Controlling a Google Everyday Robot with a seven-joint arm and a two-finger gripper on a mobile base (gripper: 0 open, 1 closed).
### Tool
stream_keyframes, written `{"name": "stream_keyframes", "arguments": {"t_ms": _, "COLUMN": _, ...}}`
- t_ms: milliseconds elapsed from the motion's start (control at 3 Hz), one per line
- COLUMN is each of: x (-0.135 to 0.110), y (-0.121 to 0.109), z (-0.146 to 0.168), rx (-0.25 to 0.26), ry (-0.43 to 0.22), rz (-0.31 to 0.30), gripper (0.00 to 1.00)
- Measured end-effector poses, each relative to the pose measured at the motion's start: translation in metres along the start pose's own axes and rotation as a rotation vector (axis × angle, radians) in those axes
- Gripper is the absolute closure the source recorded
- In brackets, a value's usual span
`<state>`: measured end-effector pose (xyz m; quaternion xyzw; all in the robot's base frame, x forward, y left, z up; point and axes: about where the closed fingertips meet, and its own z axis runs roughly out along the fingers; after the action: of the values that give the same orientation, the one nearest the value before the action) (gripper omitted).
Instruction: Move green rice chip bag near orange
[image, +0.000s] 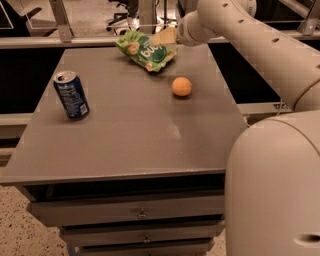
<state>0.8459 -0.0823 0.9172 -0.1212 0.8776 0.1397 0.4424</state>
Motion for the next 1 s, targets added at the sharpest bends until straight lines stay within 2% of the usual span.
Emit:
{"name": "stream_keyframes", "arguments": {"t_ms": 333, "x": 0.004, "y": 0.006, "z": 0.016, "rx": -0.024, "ry": 0.031, "rz": 0.109, "gripper": 0.0}}
{"name": "stream_keyframes", "arguments": {"t_ms": 667, "x": 0.002, "y": 0.014, "z": 0.027, "rx": -0.075, "ry": 0.028, "rz": 0.259, "gripper": 0.0}}
{"name": "stream_keyframes", "arguments": {"t_ms": 1000, "x": 0.002, "y": 0.017, "z": 0.035, "rx": -0.096, "ry": 0.021, "rz": 0.397, "gripper": 0.0}}
